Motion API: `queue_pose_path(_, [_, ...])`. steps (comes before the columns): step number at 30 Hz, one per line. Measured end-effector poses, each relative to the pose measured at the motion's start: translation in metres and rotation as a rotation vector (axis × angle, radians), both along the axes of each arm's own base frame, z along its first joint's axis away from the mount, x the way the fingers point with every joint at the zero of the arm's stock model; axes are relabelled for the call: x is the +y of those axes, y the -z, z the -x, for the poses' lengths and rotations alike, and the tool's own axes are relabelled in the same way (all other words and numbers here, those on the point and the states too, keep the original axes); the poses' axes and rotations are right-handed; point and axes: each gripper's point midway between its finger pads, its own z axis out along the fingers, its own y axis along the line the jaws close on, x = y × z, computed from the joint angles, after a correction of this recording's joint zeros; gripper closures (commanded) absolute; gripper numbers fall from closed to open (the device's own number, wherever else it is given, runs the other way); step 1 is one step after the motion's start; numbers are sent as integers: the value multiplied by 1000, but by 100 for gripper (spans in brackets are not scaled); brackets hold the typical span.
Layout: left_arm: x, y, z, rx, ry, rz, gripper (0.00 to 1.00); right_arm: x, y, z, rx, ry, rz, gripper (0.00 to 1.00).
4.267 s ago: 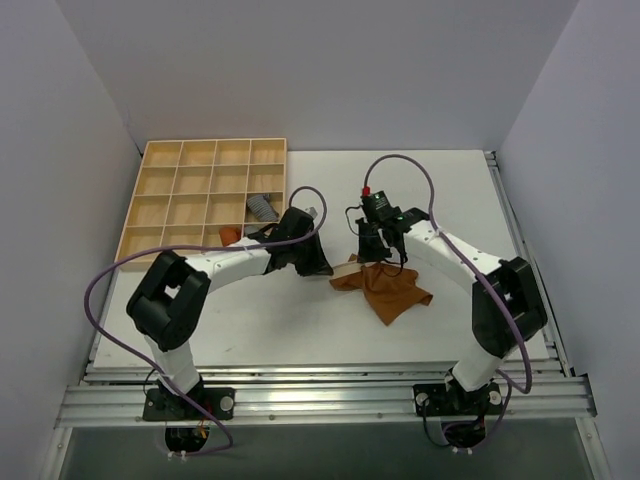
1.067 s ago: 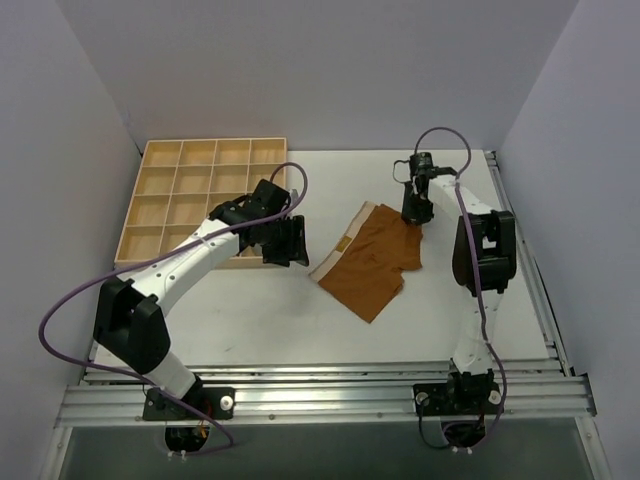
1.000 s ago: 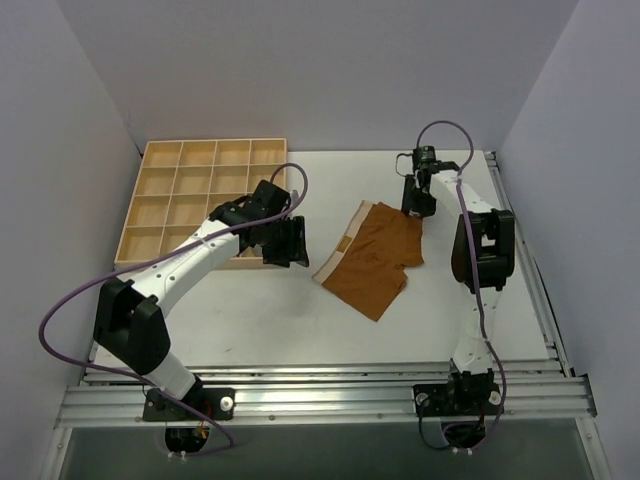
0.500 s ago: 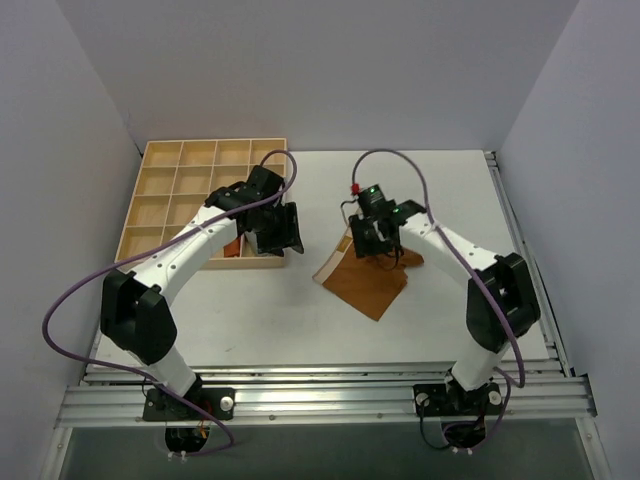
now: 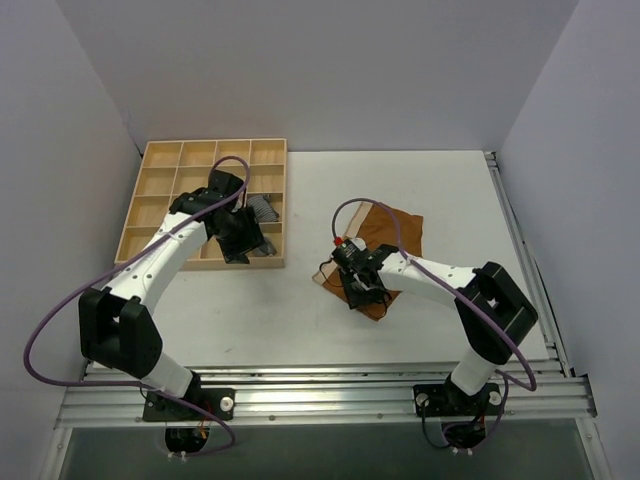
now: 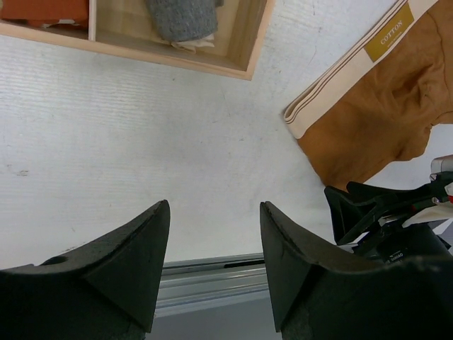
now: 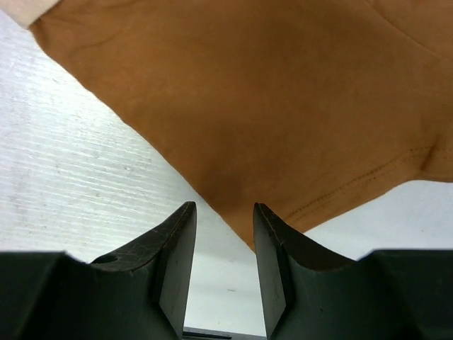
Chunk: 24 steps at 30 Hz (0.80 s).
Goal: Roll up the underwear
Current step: Flatten the underwear
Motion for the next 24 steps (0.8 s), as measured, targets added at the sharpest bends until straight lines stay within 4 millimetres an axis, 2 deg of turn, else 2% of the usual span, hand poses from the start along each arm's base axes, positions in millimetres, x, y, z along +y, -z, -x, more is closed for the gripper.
queue_pose_path(9, [3,6,8,20,-4,0,38,-19,7,19,23,43,15,68])
queue_pose_path(13, [5,7,8,20,-9,-8,38,-20,8,21,31,61,17,70])
queue_pose_path(16, [6,7,7,20,-25,-12,38,-21,13,22,43,72,26,76])
queue_pose_path(21, [9,10,13,34,-74,-6,37,-21,16,25,51,86,28,96])
queue_pose_path(24, [8,17,19,63,-107,9,37,-19,16,28,43,91,15,100])
